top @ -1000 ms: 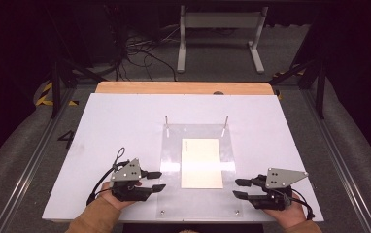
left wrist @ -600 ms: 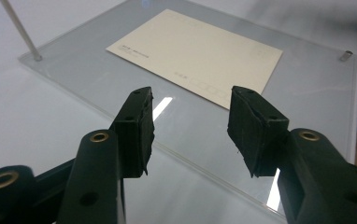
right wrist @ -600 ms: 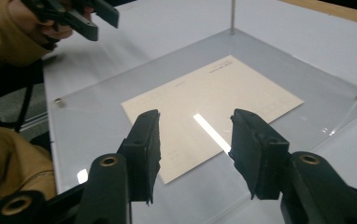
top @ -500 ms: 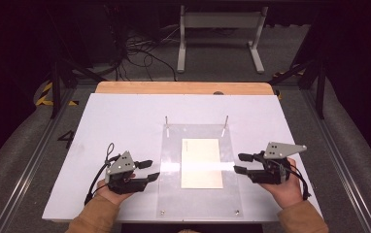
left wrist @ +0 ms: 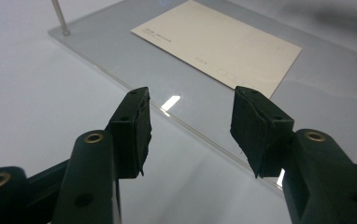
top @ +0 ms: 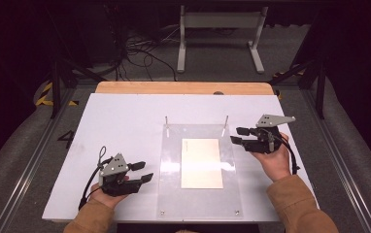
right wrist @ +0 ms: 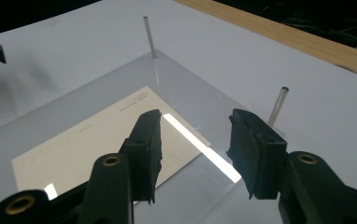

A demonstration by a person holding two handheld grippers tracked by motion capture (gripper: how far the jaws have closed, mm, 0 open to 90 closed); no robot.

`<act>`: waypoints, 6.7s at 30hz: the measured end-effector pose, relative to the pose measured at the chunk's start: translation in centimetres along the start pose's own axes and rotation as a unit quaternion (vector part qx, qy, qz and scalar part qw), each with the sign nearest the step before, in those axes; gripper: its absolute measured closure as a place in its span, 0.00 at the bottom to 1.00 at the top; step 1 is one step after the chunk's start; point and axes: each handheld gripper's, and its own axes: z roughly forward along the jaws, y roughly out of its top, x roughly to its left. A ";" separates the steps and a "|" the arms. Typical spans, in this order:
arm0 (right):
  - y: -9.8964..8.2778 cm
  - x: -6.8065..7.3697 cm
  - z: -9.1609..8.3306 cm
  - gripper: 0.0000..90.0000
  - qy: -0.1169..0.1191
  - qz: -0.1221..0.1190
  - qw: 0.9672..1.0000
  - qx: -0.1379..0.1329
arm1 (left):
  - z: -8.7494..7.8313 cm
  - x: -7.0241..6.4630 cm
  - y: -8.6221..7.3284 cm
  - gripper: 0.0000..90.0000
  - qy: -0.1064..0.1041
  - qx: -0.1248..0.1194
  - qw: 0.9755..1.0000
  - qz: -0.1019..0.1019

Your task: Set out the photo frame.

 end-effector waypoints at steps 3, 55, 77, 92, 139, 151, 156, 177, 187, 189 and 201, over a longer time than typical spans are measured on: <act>0.1 -1.1 0.6 0.60 -0.019 0.017 1.000 -0.004 | -0.2 0.0 -0.1 0.53 0.004 -0.003 1.000 -0.005; 0.7 -4.7 8.8 0.94 -0.131 0.070 0.988 0.036 | 0.4 -0.2 -0.2 0.53 0.005 -0.001 1.000 -0.004; 0.8 -6.9 9.4 0.95 -0.089 0.118 0.989 0.029 | 0.4 -0.5 -0.5 0.40 0.013 0.002 1.000 0.023; 1.1 -7.8 9.9 0.95 -0.078 0.148 0.985 0.033 | 0.8 -0.9 -0.5 0.24 0.024 0.002 0.997 0.069; 0.9 -7.6 8.1 0.71 -0.049 0.175 0.983 0.027 | 3.6 -4.0 2.6 0.60 0.040 -0.097 0.975 0.196; 0.2 -3.6 1.9 0.61 -0.038 0.092 0.995 -0.014 | 3.1 -3.5 3.8 0.60 0.042 -0.092 0.979 0.176; -0.3 -2.0 -1.1 0.55 -0.031 0.086 0.995 -0.038 | 3.0 -3.5 4.0 0.60 0.040 -0.090 0.980 0.172; -4.5 4.3 -8.1 0.47 -0.014 -0.049 0.997 -0.053 | 2.9 -3.3 4.5 0.58 0.027 -0.091 0.984 0.148; -6.0 6.5 -7.8 0.35 0.027 -0.110 0.993 -0.034 | 2.8 -3.1 4.5 0.57 0.018 -0.095 0.984 0.147; -6.1 6.7 -7.5 0.35 0.033 -0.117 0.992 -0.033 | 2.8 -3.1 4.5 0.57 0.017 -0.095 0.984 0.147; -5.7 6.9 -3.8 0.31 0.029 -0.167 0.980 -0.103 | 3.0 -2.9 4.5 0.56 0.006 -0.098 0.984 0.146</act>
